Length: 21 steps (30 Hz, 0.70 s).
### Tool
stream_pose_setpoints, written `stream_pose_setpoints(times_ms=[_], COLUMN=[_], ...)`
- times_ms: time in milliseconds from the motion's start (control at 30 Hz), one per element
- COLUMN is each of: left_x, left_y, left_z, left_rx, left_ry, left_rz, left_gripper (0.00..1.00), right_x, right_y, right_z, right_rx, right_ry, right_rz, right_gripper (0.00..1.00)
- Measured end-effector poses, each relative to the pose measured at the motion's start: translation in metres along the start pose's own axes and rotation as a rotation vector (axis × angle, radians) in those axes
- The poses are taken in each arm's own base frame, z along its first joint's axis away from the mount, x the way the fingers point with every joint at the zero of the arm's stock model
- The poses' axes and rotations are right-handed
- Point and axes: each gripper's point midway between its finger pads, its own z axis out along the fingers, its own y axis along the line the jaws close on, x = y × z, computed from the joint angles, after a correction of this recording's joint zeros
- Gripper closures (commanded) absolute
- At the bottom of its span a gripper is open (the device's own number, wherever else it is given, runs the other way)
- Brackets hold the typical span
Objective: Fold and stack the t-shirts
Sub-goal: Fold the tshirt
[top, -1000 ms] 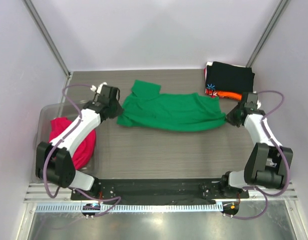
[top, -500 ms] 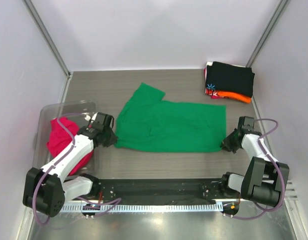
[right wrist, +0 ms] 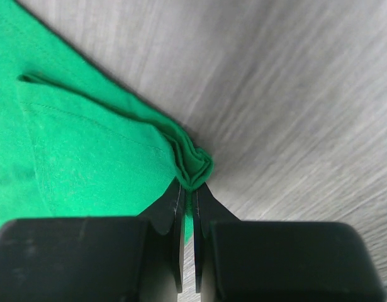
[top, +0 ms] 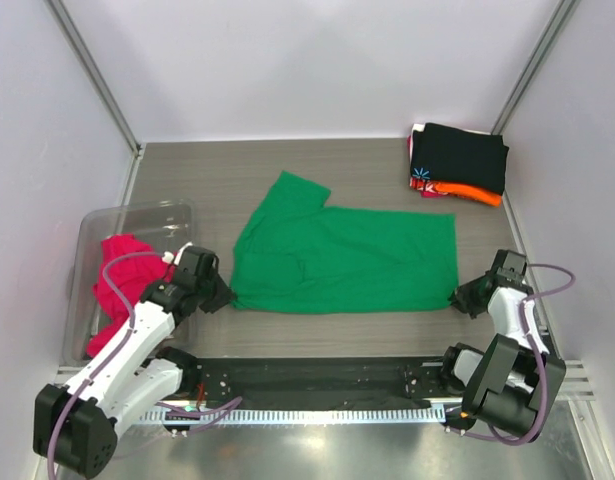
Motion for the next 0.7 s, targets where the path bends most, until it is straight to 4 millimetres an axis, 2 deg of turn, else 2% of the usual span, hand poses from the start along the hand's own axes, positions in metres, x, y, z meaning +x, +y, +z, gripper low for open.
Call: stream_pose_setpoints(times_ms=[33,67,100,133,167,200,233,300,400,567,700], left_x=[0.005,0.008,0.013,0.017,0.021,0.024,0.026,0.024,0.003,-0.048,-0.078], left_y=[0.002,0.002,0.002,0.001,-0.001,-0.003,-0.004,-0.008,-0.023,-0.073,-0.111], left_z=[-0.001,-0.002,-0.003,-0.005,-0.006,-0.009,-0.011,-0.019,-0.03,-0.042,-0.031], left_rx=[0.005,0.011,0.018,0.027,0.035,0.047,0.053,0.058,0.046,0.033,0.039], left_ry=[0.01,0.018,0.029,0.041,0.048,0.056,0.058,0.057,0.008,-0.088,-0.131], left_rz=[0.001,0.0,0.003,0.005,0.01,0.021,0.033,0.056,0.106,0.203,0.271], left_gripper=[0.61,0.48,0.43,0.37,0.33,0.27,0.25,0.22,0.21,0.2,0.18], right_x=[0.001,0.003,0.005,0.005,0.005,0.003,0.0,-0.008,-0.01,-0.012,-0.02], right_y=[-0.002,-0.004,-0.005,-0.005,-0.004,-0.002,0.004,0.013,0.019,0.042,0.072], right_z=[0.0,0.001,0.001,0.0,0.0,-0.002,-0.004,-0.011,-0.018,-0.038,-0.063], right_rx=[0.002,0.004,0.005,0.002,-0.003,-0.017,-0.04,-0.08,-0.117,-0.236,-0.331], right_ry=[0.0,0.001,0.002,0.001,-0.003,-0.009,-0.025,-0.059,-0.077,-0.101,-0.133], right_rz=[0.011,0.019,0.025,0.032,0.04,0.045,0.044,0.027,0.022,-0.012,-0.094], right_gripper=[0.94,0.9,0.81,0.55,0.39,0.12,0.08,0.01,0.0,0.0,0.0])
